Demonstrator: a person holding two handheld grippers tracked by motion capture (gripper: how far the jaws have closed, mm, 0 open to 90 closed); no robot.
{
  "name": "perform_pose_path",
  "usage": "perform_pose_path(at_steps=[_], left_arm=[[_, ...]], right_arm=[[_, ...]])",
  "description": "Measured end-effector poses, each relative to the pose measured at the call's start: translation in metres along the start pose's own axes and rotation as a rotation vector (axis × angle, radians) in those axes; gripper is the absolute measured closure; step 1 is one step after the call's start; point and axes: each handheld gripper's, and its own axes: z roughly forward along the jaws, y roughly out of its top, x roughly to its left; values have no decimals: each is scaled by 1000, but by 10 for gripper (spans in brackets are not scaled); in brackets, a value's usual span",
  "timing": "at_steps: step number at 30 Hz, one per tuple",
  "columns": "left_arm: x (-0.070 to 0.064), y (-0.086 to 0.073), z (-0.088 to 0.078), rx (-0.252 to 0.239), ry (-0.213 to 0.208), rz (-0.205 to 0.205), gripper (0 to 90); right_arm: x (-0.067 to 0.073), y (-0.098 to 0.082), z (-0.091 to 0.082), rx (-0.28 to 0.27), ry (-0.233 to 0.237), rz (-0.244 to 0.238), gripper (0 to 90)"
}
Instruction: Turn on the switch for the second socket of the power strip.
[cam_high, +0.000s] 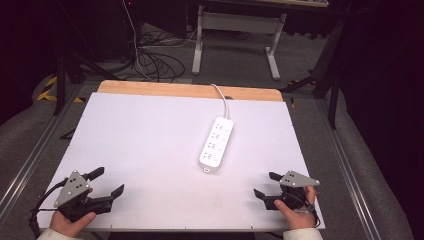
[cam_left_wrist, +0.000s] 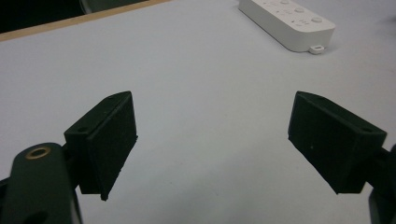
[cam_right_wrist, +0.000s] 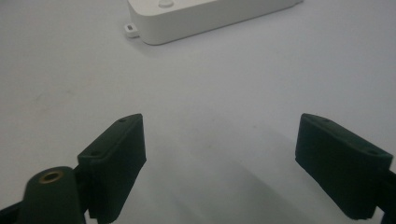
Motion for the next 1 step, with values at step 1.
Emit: perform_pose_path(at_steps=[1], left_arm=[[0, 0, 0, -1, 2, 4, 157]], right_arm=[[0, 0, -1, -7, 3, -4, 167]])
